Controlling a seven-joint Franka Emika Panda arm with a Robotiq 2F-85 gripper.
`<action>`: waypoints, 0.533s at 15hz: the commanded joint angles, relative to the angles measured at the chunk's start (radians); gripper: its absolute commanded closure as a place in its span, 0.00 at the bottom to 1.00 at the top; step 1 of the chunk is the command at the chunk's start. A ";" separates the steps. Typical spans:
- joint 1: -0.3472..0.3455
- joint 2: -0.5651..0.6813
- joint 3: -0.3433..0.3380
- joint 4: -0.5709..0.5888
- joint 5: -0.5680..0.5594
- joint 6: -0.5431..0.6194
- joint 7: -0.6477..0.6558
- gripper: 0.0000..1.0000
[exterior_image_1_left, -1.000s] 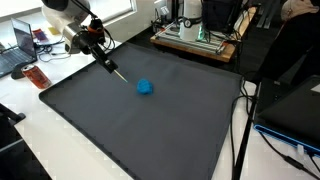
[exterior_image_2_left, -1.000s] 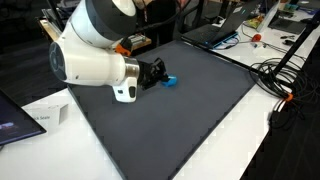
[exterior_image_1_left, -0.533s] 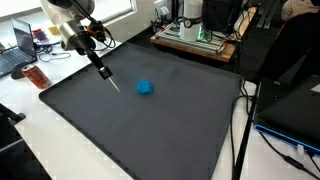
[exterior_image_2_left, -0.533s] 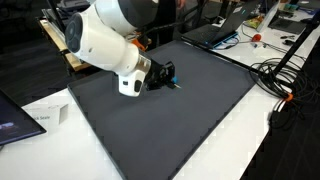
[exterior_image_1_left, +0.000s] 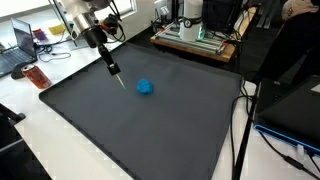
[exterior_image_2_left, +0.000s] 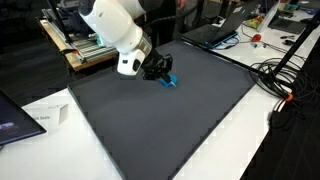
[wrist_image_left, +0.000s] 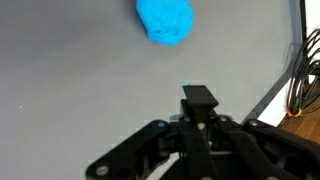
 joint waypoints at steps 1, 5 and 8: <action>0.031 -0.169 -0.003 -0.214 -0.010 0.143 -0.001 0.97; 0.069 -0.297 0.000 -0.363 -0.042 0.257 0.012 0.97; 0.111 -0.377 0.009 -0.451 -0.118 0.320 0.058 0.97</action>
